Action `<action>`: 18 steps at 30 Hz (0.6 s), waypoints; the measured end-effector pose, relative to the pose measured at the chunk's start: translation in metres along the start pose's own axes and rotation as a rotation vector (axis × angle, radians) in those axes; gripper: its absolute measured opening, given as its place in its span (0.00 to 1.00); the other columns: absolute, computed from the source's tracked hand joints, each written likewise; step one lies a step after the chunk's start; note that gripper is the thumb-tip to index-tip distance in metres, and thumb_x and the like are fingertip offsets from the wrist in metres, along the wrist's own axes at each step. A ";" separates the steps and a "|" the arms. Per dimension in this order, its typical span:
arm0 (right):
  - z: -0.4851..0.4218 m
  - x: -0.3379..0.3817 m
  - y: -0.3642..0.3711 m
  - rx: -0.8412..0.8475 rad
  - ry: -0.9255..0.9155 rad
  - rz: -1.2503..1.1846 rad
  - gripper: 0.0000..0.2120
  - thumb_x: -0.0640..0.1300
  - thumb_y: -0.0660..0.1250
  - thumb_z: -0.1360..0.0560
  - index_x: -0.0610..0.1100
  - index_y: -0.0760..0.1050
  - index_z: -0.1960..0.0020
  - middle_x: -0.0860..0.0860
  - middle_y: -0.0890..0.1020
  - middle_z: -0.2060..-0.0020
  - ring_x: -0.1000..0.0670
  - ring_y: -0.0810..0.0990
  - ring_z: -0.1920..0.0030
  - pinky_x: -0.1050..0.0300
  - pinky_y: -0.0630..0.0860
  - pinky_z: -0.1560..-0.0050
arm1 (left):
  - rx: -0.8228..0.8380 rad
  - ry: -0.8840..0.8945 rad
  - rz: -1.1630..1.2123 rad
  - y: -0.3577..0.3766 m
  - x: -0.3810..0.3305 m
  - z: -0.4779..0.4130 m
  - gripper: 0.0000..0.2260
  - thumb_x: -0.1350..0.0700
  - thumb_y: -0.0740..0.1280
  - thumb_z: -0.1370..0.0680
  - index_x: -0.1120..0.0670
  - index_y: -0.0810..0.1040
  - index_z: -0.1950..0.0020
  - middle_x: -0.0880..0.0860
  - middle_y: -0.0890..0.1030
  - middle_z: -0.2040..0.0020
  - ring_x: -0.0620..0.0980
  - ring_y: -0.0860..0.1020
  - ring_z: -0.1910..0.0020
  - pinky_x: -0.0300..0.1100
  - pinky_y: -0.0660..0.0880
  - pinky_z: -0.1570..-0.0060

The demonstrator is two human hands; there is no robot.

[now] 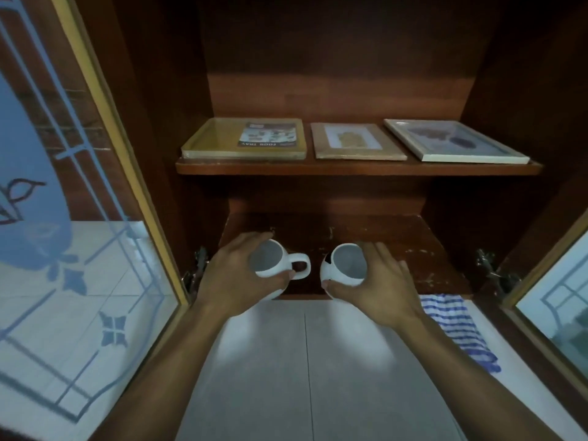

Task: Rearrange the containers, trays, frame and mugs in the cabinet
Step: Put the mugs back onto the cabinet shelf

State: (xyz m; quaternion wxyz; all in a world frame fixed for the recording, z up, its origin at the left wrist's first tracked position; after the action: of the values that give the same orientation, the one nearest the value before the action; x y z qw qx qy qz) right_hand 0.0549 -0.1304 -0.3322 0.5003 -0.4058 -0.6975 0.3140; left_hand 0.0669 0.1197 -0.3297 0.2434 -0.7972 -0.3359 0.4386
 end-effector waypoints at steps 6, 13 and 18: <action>-0.033 -0.012 0.010 0.002 0.015 0.024 0.35 0.73 0.69 0.39 0.52 0.71 0.42 0.57 0.75 0.49 0.51 0.75 0.50 0.50 0.70 0.45 | 0.013 -0.057 0.011 0.017 0.014 -0.031 0.39 0.30 0.69 0.38 0.47 0.74 0.32 0.45 0.76 0.37 0.42 0.75 0.44 0.39 0.74 0.48; -0.078 -0.023 0.039 0.045 -0.005 0.013 0.40 0.75 0.65 0.42 0.52 0.72 0.38 0.56 0.77 0.47 0.51 0.78 0.48 0.51 0.70 0.46 | 0.026 -0.129 -0.037 0.036 0.041 -0.062 0.36 0.33 0.74 0.36 0.47 0.74 0.32 0.45 0.77 0.39 0.46 0.77 0.45 0.46 0.78 0.49; -0.107 -0.025 0.056 0.059 -0.011 0.021 0.39 0.74 0.68 0.40 0.51 0.72 0.38 0.56 0.77 0.47 0.51 0.78 0.48 0.53 0.68 0.48 | 0.001 -0.150 -0.028 0.048 0.061 -0.079 0.37 0.31 0.71 0.37 0.49 0.75 0.33 0.46 0.78 0.39 0.46 0.77 0.43 0.48 0.78 0.47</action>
State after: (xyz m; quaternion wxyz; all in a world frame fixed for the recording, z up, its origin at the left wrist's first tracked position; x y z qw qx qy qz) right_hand 0.1751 -0.1225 -0.3585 0.5048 -0.3963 -0.6865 0.3419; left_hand 0.1746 0.1263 -0.3556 0.2242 -0.7571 -0.3643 0.4939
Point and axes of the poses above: each hand's wrist, its own z-axis away from the middle knuckle, its own y-axis out of the palm, x = y × z, the point moved 2 cm from there along -z, towards the middle knuckle
